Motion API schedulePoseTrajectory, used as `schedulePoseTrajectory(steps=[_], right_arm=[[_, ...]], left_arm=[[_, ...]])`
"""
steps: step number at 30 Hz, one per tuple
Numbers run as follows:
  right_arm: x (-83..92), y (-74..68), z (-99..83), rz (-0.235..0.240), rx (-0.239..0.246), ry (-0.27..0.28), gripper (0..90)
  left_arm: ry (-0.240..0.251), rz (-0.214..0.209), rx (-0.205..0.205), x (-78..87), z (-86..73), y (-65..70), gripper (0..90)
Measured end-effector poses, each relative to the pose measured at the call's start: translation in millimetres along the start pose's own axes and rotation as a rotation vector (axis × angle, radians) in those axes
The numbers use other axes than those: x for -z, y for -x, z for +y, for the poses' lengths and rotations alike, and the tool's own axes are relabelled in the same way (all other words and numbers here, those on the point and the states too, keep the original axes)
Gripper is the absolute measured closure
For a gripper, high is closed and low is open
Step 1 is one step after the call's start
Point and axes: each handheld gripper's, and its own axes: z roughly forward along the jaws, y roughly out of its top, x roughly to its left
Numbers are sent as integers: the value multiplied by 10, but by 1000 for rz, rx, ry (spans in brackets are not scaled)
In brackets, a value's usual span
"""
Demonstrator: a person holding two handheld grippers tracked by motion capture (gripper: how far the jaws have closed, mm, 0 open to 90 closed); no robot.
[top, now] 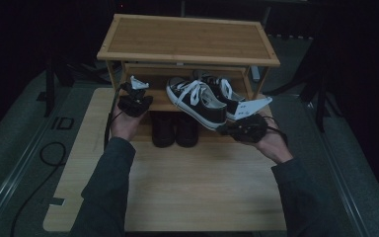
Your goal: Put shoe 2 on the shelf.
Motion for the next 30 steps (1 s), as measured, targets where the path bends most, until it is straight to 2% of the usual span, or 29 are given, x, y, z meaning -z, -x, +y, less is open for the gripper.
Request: schedulePoseTrajectory(steps=[5,14,19,26,30], right_arm=[[-144,-62,102,9,31,-13,900],[70,30,-71,-8,-6,4,900],[110,104,-190,-25,-32,1,900],[102,118,-179,-25,-36,10,900],[72,80,-123,-1,-24,19,900]], left_arm=[[0,-4,-4,1,-1,-6,899],[0,-6,-3,-1,-1,-12,899],[-7,-5,-8,-1,5,-8,900],[-19,0,-17,-3,22,2,900],[-20,0,-20,-4,25,3,900]])
